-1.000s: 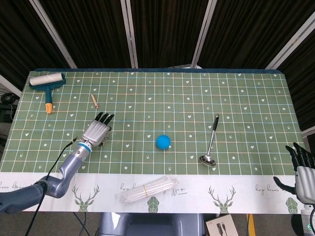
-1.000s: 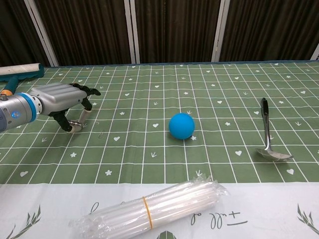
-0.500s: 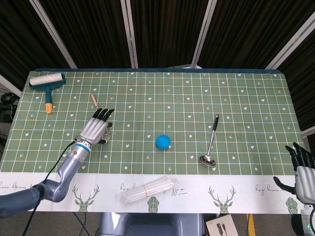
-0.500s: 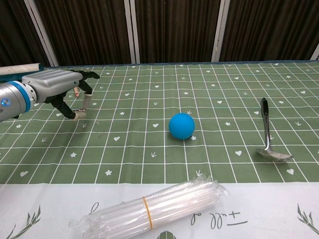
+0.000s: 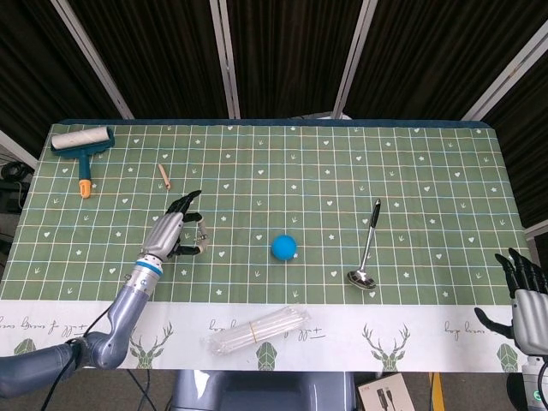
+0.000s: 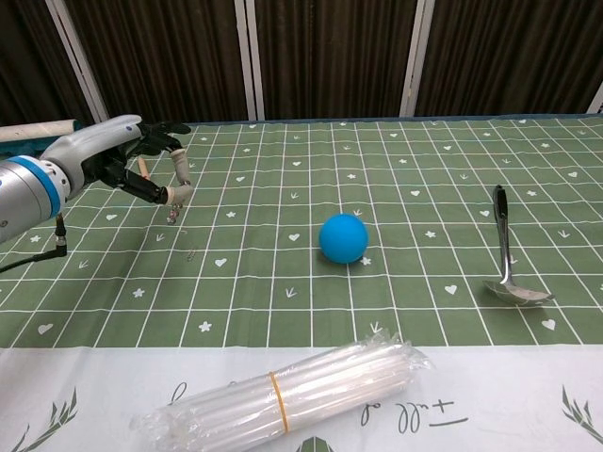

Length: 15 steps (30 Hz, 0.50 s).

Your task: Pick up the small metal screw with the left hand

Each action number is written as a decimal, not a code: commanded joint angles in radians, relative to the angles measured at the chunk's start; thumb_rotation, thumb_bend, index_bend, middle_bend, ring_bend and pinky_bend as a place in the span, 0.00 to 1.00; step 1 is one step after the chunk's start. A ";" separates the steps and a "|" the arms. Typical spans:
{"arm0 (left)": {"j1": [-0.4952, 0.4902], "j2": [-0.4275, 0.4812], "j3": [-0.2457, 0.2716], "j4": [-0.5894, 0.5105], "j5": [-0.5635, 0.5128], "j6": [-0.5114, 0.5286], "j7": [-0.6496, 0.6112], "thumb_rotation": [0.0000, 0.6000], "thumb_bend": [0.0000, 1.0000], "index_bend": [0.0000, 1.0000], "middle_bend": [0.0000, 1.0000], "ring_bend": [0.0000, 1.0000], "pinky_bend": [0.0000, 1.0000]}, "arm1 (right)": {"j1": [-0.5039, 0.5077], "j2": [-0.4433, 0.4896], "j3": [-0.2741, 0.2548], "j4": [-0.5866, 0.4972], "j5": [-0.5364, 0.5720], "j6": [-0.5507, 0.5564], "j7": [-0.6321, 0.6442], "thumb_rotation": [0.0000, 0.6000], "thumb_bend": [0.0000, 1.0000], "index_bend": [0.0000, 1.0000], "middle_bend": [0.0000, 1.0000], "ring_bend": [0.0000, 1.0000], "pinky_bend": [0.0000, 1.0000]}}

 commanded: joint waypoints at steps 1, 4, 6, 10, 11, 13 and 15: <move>0.014 -0.011 -0.010 -0.014 -0.008 0.006 -0.032 1.00 0.47 0.59 0.00 0.00 0.00 | 0.000 0.000 0.000 0.001 -0.001 0.000 -0.001 1.00 0.10 0.08 0.00 0.00 0.07; 0.020 -0.019 -0.012 -0.018 -0.004 0.006 -0.063 1.00 0.47 0.59 0.00 0.00 0.00 | 0.001 -0.001 0.000 0.001 -0.002 0.000 0.000 1.00 0.10 0.08 0.00 0.00 0.07; 0.024 -0.025 -0.011 -0.015 0.008 0.012 -0.082 1.00 0.47 0.60 0.00 0.00 0.00 | 0.002 -0.002 0.000 0.002 -0.002 -0.001 0.001 1.00 0.10 0.08 0.00 0.00 0.07; 0.033 -0.041 -0.004 0.006 0.025 0.020 -0.111 1.00 0.47 0.60 0.00 0.00 0.00 | 0.001 0.000 -0.002 0.000 -0.005 -0.001 0.004 1.00 0.10 0.08 0.00 0.00 0.07; 0.034 -0.043 -0.002 0.013 0.026 0.018 -0.114 1.00 0.47 0.60 0.00 0.00 0.00 | 0.000 0.001 -0.003 -0.001 -0.005 -0.001 0.005 1.00 0.10 0.08 0.00 0.00 0.07; 0.035 -0.049 0.000 0.026 0.026 0.013 -0.121 1.00 0.47 0.60 0.00 0.00 0.00 | -0.001 0.002 -0.003 -0.001 -0.005 0.000 0.006 1.00 0.10 0.08 0.00 0.00 0.07; 0.034 -0.054 0.001 0.038 0.025 0.009 -0.123 1.00 0.47 0.60 0.00 0.00 0.00 | -0.002 0.003 -0.003 -0.002 -0.005 0.000 0.007 1.00 0.10 0.08 0.00 0.00 0.07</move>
